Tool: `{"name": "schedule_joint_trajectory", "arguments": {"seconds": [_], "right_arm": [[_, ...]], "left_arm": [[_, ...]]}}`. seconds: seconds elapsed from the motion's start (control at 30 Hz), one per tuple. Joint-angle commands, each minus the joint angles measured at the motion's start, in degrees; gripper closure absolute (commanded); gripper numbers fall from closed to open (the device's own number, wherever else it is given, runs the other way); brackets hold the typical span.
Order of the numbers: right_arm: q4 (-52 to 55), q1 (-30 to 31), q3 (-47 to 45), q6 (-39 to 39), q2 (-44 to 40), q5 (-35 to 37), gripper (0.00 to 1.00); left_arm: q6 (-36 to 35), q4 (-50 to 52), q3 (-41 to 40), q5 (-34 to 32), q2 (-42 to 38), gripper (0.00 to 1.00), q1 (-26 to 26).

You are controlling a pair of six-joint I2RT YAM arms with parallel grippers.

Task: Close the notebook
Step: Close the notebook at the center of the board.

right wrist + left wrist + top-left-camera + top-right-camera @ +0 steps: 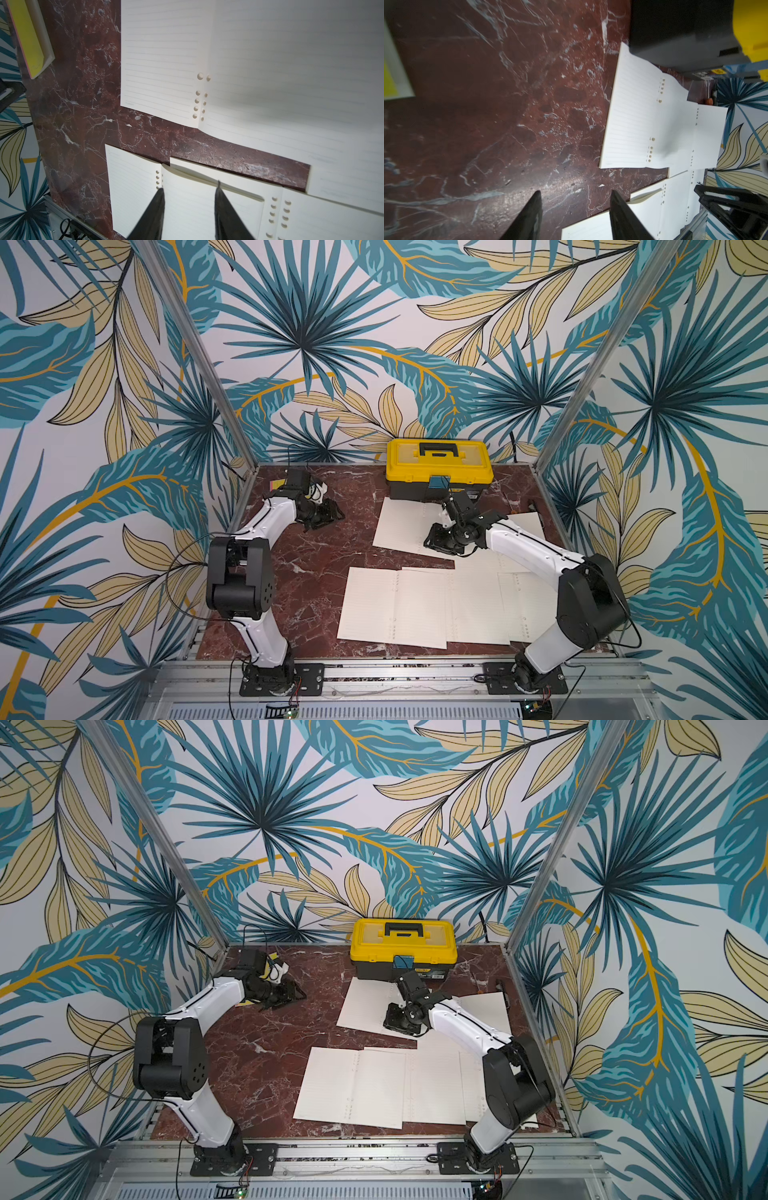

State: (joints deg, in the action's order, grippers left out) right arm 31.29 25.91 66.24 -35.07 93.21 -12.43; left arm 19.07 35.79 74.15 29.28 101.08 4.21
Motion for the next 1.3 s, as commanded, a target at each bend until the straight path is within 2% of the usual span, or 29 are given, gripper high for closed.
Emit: {"name": "schedule_joint_trajectory", "arguments": {"seconds": [0.0, 0.13, 0.23, 0.53, 0.77, 1.27], "right_arm": [[2.65, 0.06, -3.35, 0.42, -2.68, 0.13, 0.53], [2.9, 0.05, -7.7, -0.62, -5.94, 0.04, 0.44], [2.98, 0.29, -10.78, -1.44, -8.07, -0.83, 0.41], [4.04, 2.73, -17.42, -2.57, -12.54, -1.27, 0.42], [1.75, 4.53, -22.97, -3.48, -14.92, -1.82, 0.42], [-3.73, 5.85, -27.4, -4.7, -14.69, -4.51, 0.5]], "left_arm": [[2.98, -3.54, -4.18, -1.02, -4.1, 0.46, 3.63], [5.98, -5.04, -10.53, -4.44, -8.47, 0.46, 7.74], [9.53, -8.02, -16.35, -7.08, -12.97, 0.46, 9.92], [16.59, -9.77, -29.99, -15.05, -24.35, 0.46, 15.11], [18.95, -9.52, -35.65, -17.04, -29.56, 0.46, 18.03], [20.59, -10.81, -42.11, -17.1, -31.56, 0.46, 18.68]]}}
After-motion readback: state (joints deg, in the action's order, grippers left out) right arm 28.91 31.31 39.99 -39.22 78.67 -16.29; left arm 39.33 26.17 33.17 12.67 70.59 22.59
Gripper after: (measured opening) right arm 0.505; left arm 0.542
